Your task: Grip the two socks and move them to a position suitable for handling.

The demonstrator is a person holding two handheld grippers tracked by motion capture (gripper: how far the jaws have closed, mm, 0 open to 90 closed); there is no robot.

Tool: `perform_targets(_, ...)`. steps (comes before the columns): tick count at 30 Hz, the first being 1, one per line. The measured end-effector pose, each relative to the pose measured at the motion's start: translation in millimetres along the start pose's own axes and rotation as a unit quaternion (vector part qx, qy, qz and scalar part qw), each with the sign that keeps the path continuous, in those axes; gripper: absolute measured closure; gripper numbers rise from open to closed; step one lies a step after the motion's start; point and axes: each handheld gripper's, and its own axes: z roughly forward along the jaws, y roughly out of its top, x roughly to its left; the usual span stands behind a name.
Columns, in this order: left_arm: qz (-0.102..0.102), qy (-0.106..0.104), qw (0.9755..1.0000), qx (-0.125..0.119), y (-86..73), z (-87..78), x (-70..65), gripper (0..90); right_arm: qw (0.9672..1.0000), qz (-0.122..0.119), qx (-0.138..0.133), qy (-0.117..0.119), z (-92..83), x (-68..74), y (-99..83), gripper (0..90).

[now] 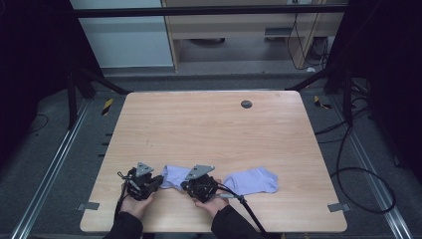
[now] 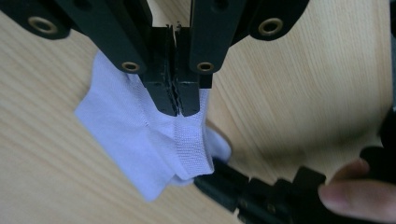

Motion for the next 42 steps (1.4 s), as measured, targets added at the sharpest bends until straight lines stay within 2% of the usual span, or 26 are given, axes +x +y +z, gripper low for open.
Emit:
perform_targets(3,0.004,-0.004,1.0,0.001,0.3,-1.4,-0.5,86.4,0.9998,0.008,-0.016,-0.007,-5.4,-1.2,4.0,88.3)
perform_targets(9,0.01,-0.006,0.9999,-0.004,1.4,-6.6,-0.2,86.6,0.9975,0.042,-0.05,-0.027,-9.7,-8.9,12.7,88.3)
perform_targets(18,0.014,-0.009,0.9999,0.0,1.4,-13.0,4.7,86.7,0.9927,0.079,-0.061,-0.068,-5.9,-20.8,15.6,88.4)
perform_targets(21,0.016,-0.006,0.9998,0.003,1.8,-15.2,6.4,86.7,0.9899,0.094,-0.063,-0.085,-5.9,-26.3,17.3,88.4)
perform_targets(31,0.012,0.007,0.9999,0.01,0.4,-14.1,13.2,86.0,0.9837,0.101,-0.048,-0.141,-0.6,-44.1,22.0,87.4)
perform_targets(34,0.009,0.011,0.9999,0.007,-0.1,-13.5,13.8,82.9,0.9825,0.097,-0.044,-0.153,0.0,-49.2,24.1,81.8)
perform_targets(37,0.001,0.014,0.9999,-0.003,0.2,-16.4,15.5,74.7,0.9808,0.084,-0.049,-0.169,-5.5,-53.8,27.3,75.0)
perform_targets(40,-0.012,0.019,0.9996,-0.014,-0.2,-20.5,16.6,69.2,0.9813,0.088,-0.043,-0.166,-8.2,-57.2,26.5,74.4)
perform_targets(42,-0.019,0.019,0.9995,-0.015,-1.7,-22.0,15.3,68.0,0.9828,0.085,-0.027,-0.162,-4.9,-58.4,24.1,73.8)
